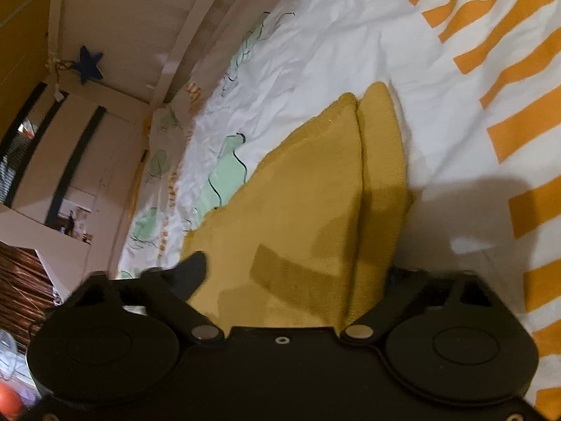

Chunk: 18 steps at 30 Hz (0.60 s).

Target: Fold small clothes

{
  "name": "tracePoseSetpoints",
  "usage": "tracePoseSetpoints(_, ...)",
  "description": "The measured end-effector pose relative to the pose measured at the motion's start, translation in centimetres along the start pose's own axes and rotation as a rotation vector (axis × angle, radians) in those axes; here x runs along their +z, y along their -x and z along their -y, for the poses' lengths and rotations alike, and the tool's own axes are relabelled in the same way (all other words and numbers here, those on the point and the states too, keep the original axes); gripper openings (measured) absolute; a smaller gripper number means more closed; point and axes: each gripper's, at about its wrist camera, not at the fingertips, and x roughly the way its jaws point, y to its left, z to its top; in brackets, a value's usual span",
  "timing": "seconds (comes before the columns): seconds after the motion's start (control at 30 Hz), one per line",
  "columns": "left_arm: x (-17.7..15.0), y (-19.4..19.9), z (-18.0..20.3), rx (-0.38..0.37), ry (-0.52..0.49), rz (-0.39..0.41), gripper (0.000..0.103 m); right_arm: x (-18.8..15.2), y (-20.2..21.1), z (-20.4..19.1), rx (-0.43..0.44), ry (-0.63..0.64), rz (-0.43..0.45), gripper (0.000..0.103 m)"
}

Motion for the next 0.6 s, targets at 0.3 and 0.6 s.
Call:
tracePoseSetpoints(0.3, 1.1, 1.1, -6.5, 0.054, 0.074, 0.025, 0.050, -0.6, 0.2, 1.1, -0.048, -0.058, 0.023, 0.041)
tracePoseSetpoints(0.6, 2.8, -0.4, -9.9, 0.040, 0.066, 0.023, 0.049, -1.8, 0.4, -3.0, -0.221, 0.104, 0.085, 0.024)
